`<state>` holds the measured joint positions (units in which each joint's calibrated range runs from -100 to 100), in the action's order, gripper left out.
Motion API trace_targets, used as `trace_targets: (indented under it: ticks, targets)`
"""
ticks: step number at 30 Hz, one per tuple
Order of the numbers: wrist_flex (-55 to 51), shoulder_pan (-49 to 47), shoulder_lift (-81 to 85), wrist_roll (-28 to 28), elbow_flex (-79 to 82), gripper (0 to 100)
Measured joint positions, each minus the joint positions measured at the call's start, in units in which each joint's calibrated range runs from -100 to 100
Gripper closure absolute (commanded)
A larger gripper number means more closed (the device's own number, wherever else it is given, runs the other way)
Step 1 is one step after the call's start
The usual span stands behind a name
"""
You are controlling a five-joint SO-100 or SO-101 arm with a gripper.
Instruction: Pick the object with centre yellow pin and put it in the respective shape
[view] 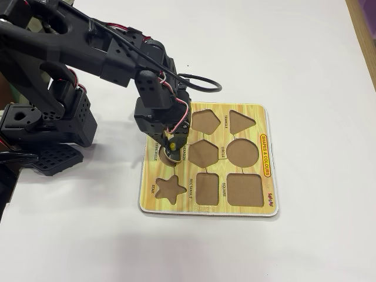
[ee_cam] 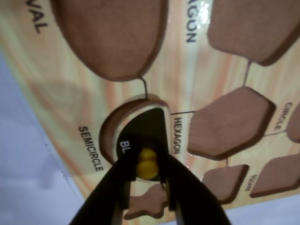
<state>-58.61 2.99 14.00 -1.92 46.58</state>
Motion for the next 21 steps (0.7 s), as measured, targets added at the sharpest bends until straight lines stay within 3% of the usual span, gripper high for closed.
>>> trace_targets:
  ticks: [21]
  targets:
    - [-2.14, 0.0, 0.0, 0.0, 0.18, 99]
